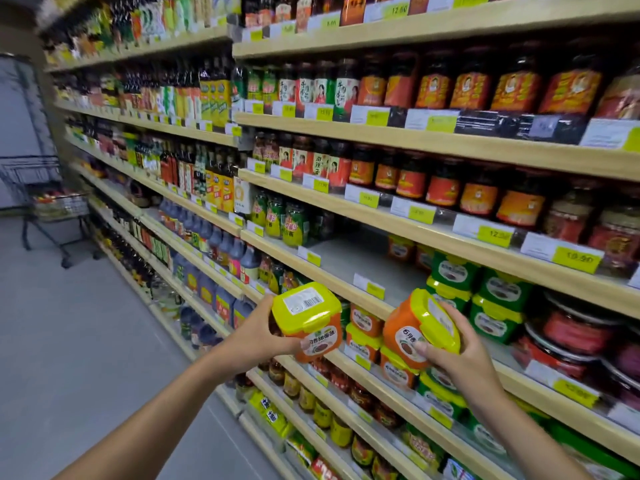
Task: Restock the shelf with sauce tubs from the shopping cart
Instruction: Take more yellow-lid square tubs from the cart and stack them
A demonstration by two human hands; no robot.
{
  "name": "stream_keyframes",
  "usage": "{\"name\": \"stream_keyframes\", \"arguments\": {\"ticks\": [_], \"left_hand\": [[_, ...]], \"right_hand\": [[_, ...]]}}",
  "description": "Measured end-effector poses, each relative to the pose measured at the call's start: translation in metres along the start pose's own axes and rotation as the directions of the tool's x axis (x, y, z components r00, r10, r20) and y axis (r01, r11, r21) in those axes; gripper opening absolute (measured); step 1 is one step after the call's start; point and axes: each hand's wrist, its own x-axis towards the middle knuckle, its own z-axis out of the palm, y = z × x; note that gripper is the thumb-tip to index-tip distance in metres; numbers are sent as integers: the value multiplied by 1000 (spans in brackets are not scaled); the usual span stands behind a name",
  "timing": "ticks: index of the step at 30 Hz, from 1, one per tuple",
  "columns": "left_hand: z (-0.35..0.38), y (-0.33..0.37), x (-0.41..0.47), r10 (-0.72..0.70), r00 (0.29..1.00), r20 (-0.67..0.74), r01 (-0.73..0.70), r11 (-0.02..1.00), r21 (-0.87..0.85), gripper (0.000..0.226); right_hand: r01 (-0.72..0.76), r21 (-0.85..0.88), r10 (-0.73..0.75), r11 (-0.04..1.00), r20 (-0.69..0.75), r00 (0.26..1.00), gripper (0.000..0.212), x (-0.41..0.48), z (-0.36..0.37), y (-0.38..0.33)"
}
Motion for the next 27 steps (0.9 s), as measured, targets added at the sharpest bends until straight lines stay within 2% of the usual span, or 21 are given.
{"name": "stream_keyframes", "arguments": {"ticks": [4,14,18,22,27], "left_hand": [[-7,-9,43,-6,1000,14,6,1000,13,85],[-25,-17,164,96,982,163,-94,995,-19,71],[-43,-24,214,121,967,223,-120,993,-16,86],[-63,-22,257,181,936,301,-191,982,5,74],[-76,-30,304,223,907,357,-246,969,19,71]], "right_hand": [[-43,-5,43,999,-13,999,79,33,13,9],[-105,-16,101,994,-175,979,86,85,39,25],[-117,-70,91,991,-299,950,83,104,56,24],[-159,-123,92,980,-427,899,91,124,79,27],[-200,-208,57,958,-542,838,82,143,103,31]]}}
